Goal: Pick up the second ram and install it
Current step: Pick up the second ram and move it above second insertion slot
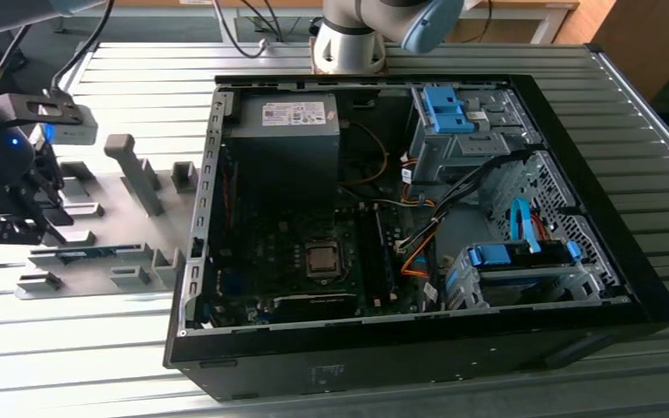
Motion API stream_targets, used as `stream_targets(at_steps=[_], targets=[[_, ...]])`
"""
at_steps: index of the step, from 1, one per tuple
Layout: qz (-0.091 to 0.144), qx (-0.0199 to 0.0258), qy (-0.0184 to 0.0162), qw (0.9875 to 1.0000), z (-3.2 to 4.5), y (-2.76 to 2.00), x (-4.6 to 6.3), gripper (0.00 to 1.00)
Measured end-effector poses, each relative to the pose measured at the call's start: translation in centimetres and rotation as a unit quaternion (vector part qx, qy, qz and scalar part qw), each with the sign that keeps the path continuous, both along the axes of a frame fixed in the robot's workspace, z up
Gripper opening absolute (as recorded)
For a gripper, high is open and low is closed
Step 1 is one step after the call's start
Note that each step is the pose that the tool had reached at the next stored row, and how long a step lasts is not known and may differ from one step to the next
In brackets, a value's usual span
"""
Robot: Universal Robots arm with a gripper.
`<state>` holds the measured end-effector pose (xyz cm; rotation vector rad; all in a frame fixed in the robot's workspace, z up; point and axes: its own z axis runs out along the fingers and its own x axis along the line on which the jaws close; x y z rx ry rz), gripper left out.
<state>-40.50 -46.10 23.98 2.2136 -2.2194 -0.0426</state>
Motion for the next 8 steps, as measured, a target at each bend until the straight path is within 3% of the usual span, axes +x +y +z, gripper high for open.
stream_targets(at_steps=[8], targets=[[0.0,0.0,-0.0018,1.0,-1.09,0.0,0.0,0.36]])
